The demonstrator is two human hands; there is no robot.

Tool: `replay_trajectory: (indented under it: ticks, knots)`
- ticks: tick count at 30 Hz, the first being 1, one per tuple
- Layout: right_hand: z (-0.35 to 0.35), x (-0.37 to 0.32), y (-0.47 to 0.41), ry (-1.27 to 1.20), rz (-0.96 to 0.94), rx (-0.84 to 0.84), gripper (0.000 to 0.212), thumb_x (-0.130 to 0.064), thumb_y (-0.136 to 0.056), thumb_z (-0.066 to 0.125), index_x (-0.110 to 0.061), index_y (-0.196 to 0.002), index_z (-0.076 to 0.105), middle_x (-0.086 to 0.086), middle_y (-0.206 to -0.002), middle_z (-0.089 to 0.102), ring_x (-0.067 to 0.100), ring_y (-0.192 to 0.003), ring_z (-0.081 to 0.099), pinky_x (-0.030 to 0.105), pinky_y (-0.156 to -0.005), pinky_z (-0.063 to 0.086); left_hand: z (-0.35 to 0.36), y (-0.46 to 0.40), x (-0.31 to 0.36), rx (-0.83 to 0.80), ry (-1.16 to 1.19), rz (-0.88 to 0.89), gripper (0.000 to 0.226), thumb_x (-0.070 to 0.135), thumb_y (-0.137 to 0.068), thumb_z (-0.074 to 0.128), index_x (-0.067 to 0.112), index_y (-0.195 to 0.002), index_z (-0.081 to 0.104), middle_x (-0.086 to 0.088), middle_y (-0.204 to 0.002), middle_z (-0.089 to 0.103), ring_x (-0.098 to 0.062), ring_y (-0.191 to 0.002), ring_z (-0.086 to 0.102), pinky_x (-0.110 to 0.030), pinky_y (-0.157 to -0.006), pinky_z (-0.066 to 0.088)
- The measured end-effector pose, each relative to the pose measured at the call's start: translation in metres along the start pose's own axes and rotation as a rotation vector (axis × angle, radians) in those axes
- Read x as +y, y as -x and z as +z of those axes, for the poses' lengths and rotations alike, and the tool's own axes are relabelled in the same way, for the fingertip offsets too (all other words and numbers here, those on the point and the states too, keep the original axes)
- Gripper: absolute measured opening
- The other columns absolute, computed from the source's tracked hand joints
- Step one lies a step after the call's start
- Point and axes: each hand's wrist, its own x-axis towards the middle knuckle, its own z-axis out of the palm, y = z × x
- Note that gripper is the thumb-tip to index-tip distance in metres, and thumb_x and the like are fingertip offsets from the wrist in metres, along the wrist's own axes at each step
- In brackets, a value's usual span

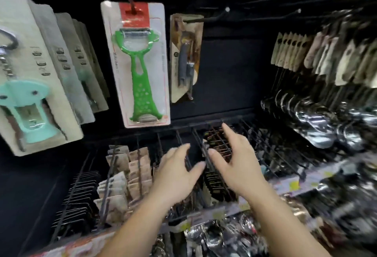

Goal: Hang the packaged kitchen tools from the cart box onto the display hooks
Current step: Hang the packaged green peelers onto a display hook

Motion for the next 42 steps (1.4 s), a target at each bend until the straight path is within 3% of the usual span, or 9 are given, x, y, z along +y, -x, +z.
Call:
replay_trajectory:
  ticks: [3,5,10,15,22,27,30,35,42]
  knots:
    - [-0.019,0.035,0.048,0.093,0.096,-0.021,0.075,-0.047,-0.092,0.061,-0.032,-0.155,0.023,-0.003,-0.148,0.037,0.014,-0.138,0.034,0.021,-0.111,0.026,0.030,-0.010,0.032,-0.052,-0.022,0.100,0.068,0.052,-0.096,0.056,0.029,-0.155,0.031,0.003,-0.153,0.037,-0.019,-0.145,0.029,-0.034,-0.118,0.027]
    - [-0.034,0.056,0.079,0.089,0.180,-0.035,0.074,-0.049,-0.091,0.061,-0.038,-0.154,0.023,-0.008,-0.149,0.033,0.013,-0.139,0.032,0.029,-0.115,0.031,0.051,-0.015,0.058,-0.084,-0.008,0.153,0.067,0.051,-0.096,0.055,0.029,-0.155,0.031,0.003,-0.155,0.033,-0.020,-0.147,0.024,-0.035,-0.119,0.023]
    - [-0.095,0.112,0.125,0.196,0.337,0.056,0.075,-0.053,-0.088,0.062,-0.034,-0.153,0.029,-0.003,-0.146,0.040,0.019,-0.137,0.037,0.032,-0.114,0.033,0.120,-0.010,0.127,-0.149,0.029,0.303,0.066,0.044,-0.095,0.061,0.022,-0.153,0.037,-0.003,-0.152,0.039,-0.023,-0.142,0.032,-0.026,-0.114,0.023]
    - [-0.177,0.168,0.139,0.296,0.448,0.207,0.079,-0.061,-0.082,0.051,-0.025,-0.151,0.038,0.007,-0.137,0.051,0.025,-0.128,0.048,0.037,-0.110,0.039,0.193,0.027,0.189,-0.269,0.006,0.437,0.062,0.048,-0.093,0.060,0.025,-0.147,0.041,0.001,-0.147,0.041,-0.022,-0.139,0.035,-0.032,-0.114,0.027]
    - [-0.287,0.240,0.163,0.342,0.534,0.357,0.072,-0.046,-0.094,0.061,-0.028,-0.155,0.028,0.001,-0.145,0.044,0.021,-0.137,0.037,0.032,-0.108,0.033,0.278,0.077,0.259,-0.436,0.033,0.645,0.065,0.052,-0.093,0.056,0.035,-0.152,0.033,0.016,-0.144,0.033,-0.002,-0.135,0.019,-0.009,-0.097,0.013]
    - [-0.319,0.277,0.188,0.324,0.630,0.397,0.071,-0.046,-0.094,0.060,-0.031,-0.155,0.026,-0.001,-0.146,0.041,0.018,-0.135,0.038,0.031,-0.110,0.033,0.327,0.069,0.310,-0.509,0.058,0.686,0.067,0.050,-0.092,0.059,0.030,-0.152,0.036,0.008,-0.148,0.037,-0.011,-0.140,0.026,-0.025,-0.113,0.021]
    - [-0.328,0.304,0.209,0.325,0.724,0.407,0.071,-0.045,-0.093,0.062,-0.032,-0.154,0.028,-0.001,-0.146,0.041,0.020,-0.135,0.038,0.031,-0.111,0.032,0.366,0.055,0.341,-0.557,0.054,0.704,0.066,0.048,-0.091,0.063,0.026,-0.150,0.040,0.002,-0.147,0.041,-0.019,-0.140,0.031,-0.033,-0.115,0.025]
    - [-0.348,0.356,0.240,0.368,0.926,0.426,0.070,-0.044,-0.093,0.062,-0.031,-0.153,0.029,-0.004,-0.144,0.042,0.017,-0.135,0.037,0.024,-0.106,0.028,0.444,0.026,0.397,-0.653,0.027,0.745,0.064,0.044,-0.093,0.062,0.023,-0.150,0.040,-0.007,-0.150,0.040,-0.026,-0.142,0.031,-0.035,-0.115,0.025]
    - [-0.368,0.410,0.259,0.364,1.153,0.497,0.072,-0.049,-0.090,0.063,-0.031,-0.152,0.032,-0.002,-0.145,0.043,0.018,-0.137,0.038,0.030,-0.112,0.031,0.536,-0.007,0.462,-0.753,-0.005,0.819,0.060,0.040,-0.095,0.061,0.019,-0.148,0.043,-0.009,-0.148,0.044,-0.028,-0.140,0.033,-0.035,-0.115,0.024]
